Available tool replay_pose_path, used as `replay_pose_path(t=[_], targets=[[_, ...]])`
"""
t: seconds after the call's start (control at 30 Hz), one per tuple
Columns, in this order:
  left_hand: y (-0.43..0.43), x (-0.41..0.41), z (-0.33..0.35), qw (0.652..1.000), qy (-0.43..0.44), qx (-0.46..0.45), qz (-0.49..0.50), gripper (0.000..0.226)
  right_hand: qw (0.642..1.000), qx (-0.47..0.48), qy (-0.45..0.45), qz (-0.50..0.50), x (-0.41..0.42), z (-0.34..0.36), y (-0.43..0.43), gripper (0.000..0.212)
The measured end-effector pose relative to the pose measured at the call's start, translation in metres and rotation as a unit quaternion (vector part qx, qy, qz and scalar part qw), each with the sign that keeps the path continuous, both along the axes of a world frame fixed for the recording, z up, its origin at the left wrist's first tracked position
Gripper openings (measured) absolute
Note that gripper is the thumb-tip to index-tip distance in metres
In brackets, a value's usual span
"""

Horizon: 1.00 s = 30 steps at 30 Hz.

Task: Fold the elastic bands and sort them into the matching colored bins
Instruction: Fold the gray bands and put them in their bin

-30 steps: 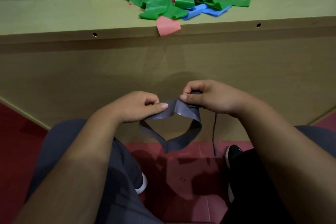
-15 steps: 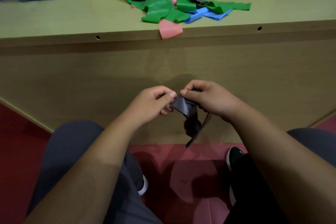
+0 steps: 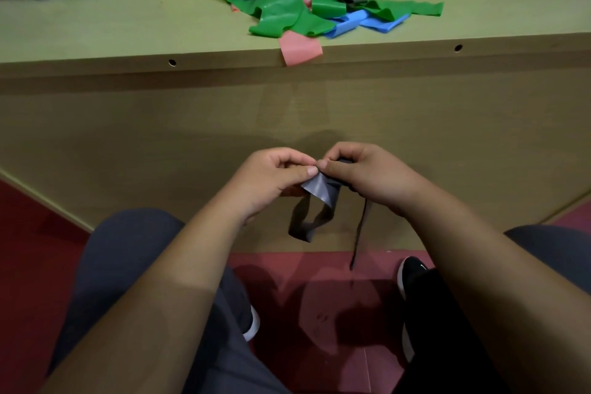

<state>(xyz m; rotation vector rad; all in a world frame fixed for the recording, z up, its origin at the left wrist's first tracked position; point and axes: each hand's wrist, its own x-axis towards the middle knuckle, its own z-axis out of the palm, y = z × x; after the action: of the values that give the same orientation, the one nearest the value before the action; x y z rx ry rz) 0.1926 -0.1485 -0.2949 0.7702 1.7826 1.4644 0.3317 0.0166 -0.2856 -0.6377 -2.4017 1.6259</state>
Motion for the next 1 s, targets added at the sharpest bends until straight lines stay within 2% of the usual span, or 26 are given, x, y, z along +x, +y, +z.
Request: replay_pose_path(t=[0.33, 0.43, 0.6, 0.8, 1.0], targets=[[0.002, -0.002, 0.003, 0.997, -0.067, 0.007, 0.028, 0.014, 0.998, 0.024, -0.031, -0.041, -0.002, 0.007, -0.005, 0.02], [0.003, -0.001, 0.002, 0.997, -0.065, 0.0, 0.038, 0.013, 0.997, 0.025, -0.045, -0.05, -0.004, 0.007, -0.005, 0.025], [0.003, -0.003, -0.002, 0.998, -0.044, -0.016, 0.039, 0.012, 0.994, 0.044, -0.083, -0.064, -0.001, 0.01, -0.001, 0.02], [0.001, -0.007, -0.002, 0.999, -0.009, -0.028, 0.037, 0.015, 0.997, -0.06, -0.041, -0.009, 0.003, 0.007, 0.002, 0.033], [-0.003, -0.01, 0.001, 0.999, 0.022, -0.038, 0.019, 0.02, 0.996, -0.086, -0.015, 0.008, 0.004, 0.008, 0.0, 0.024]])
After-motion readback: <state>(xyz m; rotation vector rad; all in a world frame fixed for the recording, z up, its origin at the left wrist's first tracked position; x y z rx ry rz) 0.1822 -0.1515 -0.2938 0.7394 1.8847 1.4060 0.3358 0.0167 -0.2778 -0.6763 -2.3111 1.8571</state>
